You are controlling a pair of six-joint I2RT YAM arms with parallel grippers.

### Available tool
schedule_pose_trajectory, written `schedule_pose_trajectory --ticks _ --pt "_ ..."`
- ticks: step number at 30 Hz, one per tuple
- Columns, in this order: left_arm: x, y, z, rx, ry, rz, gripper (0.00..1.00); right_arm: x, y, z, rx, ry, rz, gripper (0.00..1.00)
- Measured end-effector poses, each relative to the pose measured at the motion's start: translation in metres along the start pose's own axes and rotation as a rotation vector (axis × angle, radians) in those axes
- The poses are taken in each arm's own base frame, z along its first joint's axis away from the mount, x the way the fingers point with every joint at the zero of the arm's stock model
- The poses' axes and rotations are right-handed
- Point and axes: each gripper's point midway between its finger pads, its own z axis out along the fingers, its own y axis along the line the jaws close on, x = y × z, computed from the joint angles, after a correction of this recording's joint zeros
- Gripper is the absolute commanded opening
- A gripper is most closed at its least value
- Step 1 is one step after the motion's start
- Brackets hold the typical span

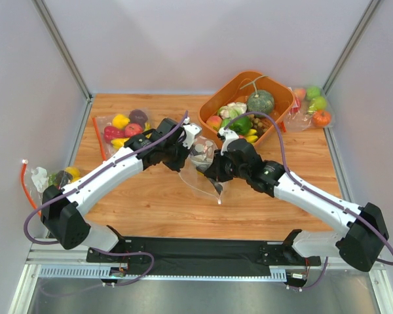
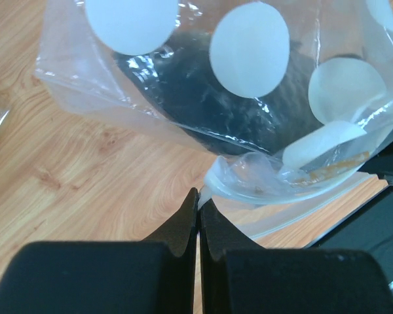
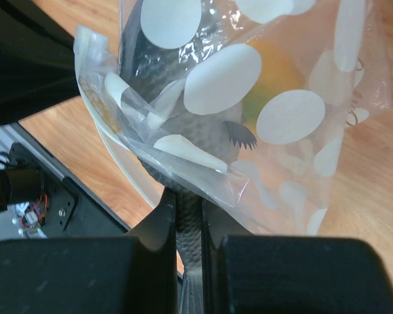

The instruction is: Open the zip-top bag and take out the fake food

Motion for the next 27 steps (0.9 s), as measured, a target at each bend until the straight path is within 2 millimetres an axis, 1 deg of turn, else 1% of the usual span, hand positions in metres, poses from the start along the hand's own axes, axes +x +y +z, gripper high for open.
schedule_pose_trajectory --ticks 3,7,11,14,17,22,27 --pt "0.001 0.002 0.000 -0.010 0.004 0.000 0.00 0.013 0.001 0.000 -0.018 0.061 -0.005 0.00" --pt "0.002 0.005 0.000 -0.027 0.009 0.000 0.00 0.041 -0.002 0.004 -0.025 0.183 -0.025 0.00" --pt "0.003 0.010 -0.001 -0.055 0.011 0.003 0.00 0.058 -0.003 -0.003 -0.028 0.265 -0.057 0.00" --pt "0.003 0.012 -0.001 -0.067 0.012 0.003 0.00 0.061 -0.002 -0.009 -0.035 0.289 -0.079 0.00" --pt "0.003 0.014 -0.001 -0.075 0.012 0.003 0.00 0.059 0.001 -0.017 -0.049 0.288 -0.099 0.00" --pt "0.003 0.016 -0.001 -0.083 0.011 0.001 0.00 0.052 0.011 -0.036 -0.103 0.278 -0.139 0.00" --pt "0.003 0.018 -0.001 -0.088 0.011 -0.004 0.00 0.056 0.021 -0.054 -0.172 0.301 -0.182 0.00"
